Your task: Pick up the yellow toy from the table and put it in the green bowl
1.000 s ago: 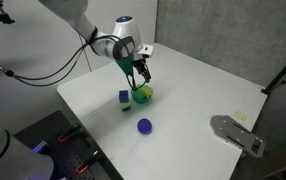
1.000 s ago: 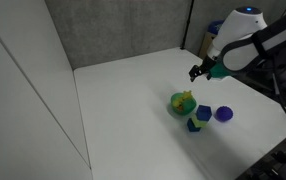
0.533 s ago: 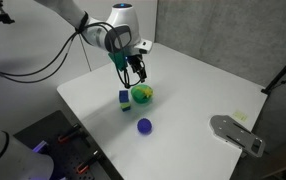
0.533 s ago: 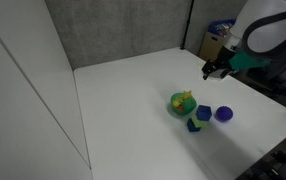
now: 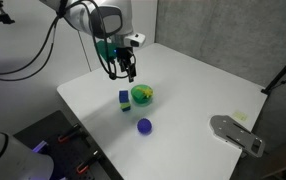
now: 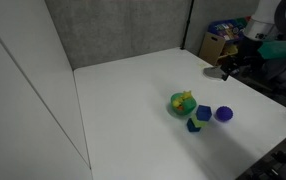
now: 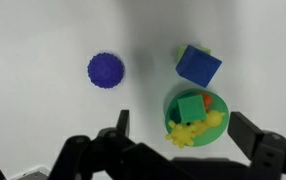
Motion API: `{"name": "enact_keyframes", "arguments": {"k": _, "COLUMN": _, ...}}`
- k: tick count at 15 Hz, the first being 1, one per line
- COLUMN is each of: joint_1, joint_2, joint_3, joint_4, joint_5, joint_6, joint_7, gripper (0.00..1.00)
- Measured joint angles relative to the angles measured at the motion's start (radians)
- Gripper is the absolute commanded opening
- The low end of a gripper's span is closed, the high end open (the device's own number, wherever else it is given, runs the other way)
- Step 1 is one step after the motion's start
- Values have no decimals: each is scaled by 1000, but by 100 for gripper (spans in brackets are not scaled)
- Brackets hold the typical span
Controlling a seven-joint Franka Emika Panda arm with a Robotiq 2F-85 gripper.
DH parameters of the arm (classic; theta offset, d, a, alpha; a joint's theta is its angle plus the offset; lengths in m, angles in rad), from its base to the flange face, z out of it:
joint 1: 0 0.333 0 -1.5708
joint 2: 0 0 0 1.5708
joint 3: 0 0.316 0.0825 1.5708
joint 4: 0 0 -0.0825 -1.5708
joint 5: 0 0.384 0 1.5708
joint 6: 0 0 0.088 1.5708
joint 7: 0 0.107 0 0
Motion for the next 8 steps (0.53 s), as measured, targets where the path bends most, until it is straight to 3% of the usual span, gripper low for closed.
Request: {"name": "enact_keyframes", "arguments": {"k": 8, "joint_1": -32, "joint_2": -222, "joint_3": 66, "joint_4": -66, "joint_5": -1, "joint_6": -246, "joint_7": -74, "gripper": 100}}
